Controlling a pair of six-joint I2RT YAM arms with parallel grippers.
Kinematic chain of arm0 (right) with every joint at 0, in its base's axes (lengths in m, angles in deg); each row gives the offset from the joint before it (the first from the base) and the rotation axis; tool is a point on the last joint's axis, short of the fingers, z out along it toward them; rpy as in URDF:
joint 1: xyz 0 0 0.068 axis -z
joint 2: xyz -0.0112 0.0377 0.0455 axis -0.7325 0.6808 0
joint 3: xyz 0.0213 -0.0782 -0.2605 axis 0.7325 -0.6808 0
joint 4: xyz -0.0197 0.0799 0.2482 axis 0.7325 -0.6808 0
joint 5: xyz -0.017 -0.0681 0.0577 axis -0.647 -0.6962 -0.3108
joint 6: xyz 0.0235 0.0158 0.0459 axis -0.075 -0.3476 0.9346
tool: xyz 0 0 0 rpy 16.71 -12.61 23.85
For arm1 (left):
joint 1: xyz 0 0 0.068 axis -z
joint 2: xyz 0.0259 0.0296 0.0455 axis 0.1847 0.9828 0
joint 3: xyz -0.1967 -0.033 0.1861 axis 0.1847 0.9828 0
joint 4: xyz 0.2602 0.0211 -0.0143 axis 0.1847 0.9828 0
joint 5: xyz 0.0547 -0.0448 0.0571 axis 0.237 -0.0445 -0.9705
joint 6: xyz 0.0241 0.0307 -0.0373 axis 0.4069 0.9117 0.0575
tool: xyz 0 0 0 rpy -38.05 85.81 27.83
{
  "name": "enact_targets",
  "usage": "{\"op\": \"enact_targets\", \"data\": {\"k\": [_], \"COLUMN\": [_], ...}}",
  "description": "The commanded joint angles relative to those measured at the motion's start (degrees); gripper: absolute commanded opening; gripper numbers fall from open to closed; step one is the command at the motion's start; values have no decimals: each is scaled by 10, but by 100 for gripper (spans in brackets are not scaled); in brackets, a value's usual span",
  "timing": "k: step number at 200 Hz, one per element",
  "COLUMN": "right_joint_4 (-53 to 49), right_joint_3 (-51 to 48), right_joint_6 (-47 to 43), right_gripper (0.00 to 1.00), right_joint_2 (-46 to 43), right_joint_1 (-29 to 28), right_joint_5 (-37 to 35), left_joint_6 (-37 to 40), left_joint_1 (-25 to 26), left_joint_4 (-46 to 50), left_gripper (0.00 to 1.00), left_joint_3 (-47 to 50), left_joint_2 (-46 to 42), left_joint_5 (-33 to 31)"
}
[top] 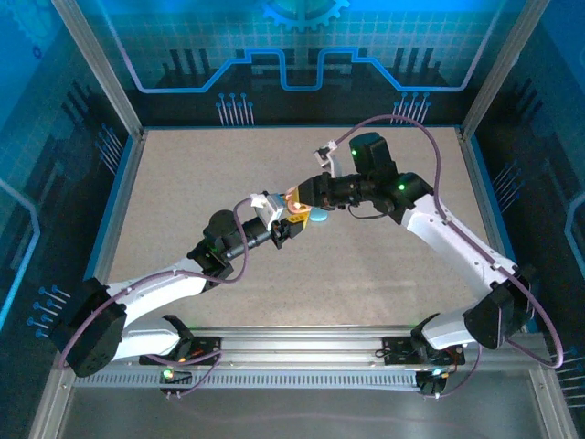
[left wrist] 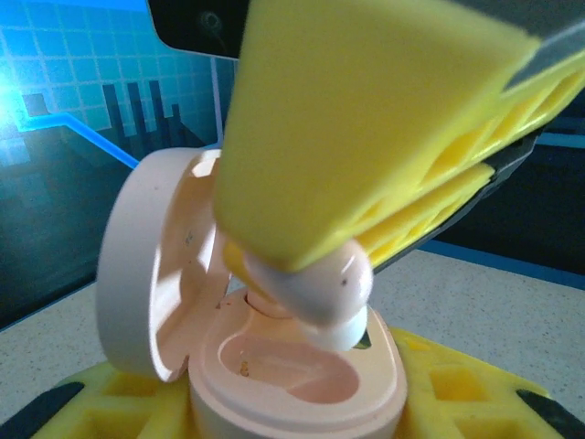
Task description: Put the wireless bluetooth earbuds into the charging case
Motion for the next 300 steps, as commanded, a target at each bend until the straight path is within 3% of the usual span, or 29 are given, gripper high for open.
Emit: {"op": "enact_targets", "data": {"k": [1,138,219,300], "right_joint_4": [-18,-84,-111,-117], "right_joint_3": [19,39,55,64], "right_joint_6": [-19,-73,-76,-82], "right_gripper": [22,29,35,36], "right_joint_2": [9,13,-13,-9], "right_joint_1": [-15,-45,-45,-44], "right_joint_5": [-24,-130,-146,-112], "left_joint_6": [-10,-17,-13,-14], "left_joint_1": [4,3,4,4], "left_joint_4": [-38,-44,-41,-42], "left_gripper": [40,40,40,40], "left_joint_3": [-1,-1,3,1], "left_joint_2": [-2,-5,-8,-5], "left_joint_5": [10,5,-2,2]}}
